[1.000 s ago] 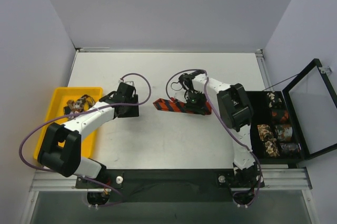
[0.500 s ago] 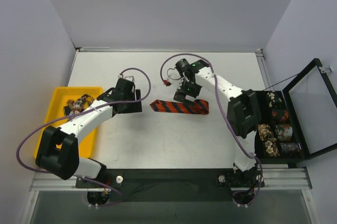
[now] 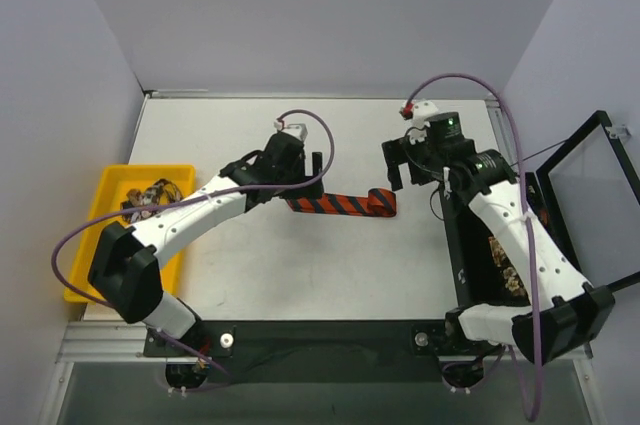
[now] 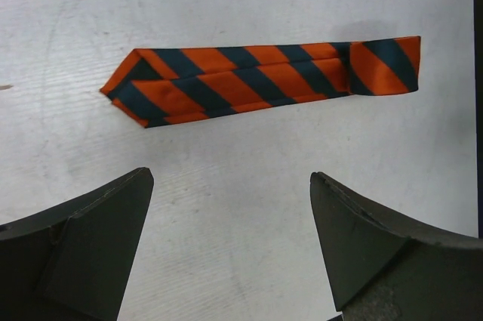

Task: Roll the ties
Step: Roll the tie

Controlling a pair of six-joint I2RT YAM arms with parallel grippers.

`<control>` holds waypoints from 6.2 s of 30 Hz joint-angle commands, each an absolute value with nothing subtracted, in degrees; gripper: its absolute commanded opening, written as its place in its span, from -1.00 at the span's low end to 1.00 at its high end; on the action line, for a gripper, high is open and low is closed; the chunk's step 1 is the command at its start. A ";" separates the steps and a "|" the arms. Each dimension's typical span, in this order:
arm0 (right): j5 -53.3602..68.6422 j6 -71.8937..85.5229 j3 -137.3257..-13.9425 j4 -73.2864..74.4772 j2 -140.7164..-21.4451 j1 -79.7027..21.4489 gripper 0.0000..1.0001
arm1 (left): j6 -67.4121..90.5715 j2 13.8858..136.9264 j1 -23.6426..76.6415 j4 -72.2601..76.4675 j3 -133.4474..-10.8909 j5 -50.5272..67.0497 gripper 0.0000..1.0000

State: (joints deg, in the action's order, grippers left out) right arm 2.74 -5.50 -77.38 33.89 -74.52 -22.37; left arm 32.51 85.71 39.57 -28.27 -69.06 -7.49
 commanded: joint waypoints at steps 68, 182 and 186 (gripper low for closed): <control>41.22 35.42 -45.18 -26.19 -104.41 -5.01 0.15 | 41.92 124.01 43.33 -22.59 -96.24 3.69 0.25; -22.42 9.31 -64.07 21.62 -105.56 -47.64 -0.80 | 40.58 68.47 33.97 -24.01 -43.53 -4.49 0.34; -17.85 10.02 -62.67 19.87 -103.81 -45.88 -0.84 | 53.06 67.24 42.16 -12.87 -37.36 -4.04 0.33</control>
